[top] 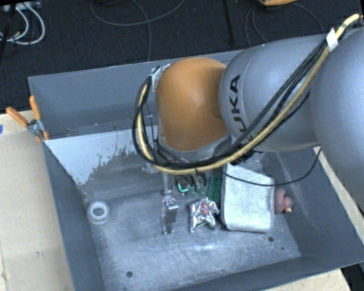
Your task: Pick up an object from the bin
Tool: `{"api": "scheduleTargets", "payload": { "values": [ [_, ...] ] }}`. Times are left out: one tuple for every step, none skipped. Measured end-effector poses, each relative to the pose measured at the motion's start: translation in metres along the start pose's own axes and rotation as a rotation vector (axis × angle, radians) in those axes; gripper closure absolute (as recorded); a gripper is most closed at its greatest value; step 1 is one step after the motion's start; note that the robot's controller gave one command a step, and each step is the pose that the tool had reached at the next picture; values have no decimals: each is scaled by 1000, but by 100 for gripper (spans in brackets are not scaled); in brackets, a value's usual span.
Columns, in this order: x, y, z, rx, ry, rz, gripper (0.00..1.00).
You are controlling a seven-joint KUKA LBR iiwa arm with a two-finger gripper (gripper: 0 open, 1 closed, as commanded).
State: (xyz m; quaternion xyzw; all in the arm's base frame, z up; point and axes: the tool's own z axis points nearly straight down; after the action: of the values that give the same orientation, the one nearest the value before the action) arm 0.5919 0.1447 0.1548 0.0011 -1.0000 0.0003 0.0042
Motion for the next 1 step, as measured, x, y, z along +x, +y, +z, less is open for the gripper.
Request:
{"api": "scheduleTargets", "payload": {
  "values": [
    [-9,-68,38,3,-3,-45,0]
  ]
}}
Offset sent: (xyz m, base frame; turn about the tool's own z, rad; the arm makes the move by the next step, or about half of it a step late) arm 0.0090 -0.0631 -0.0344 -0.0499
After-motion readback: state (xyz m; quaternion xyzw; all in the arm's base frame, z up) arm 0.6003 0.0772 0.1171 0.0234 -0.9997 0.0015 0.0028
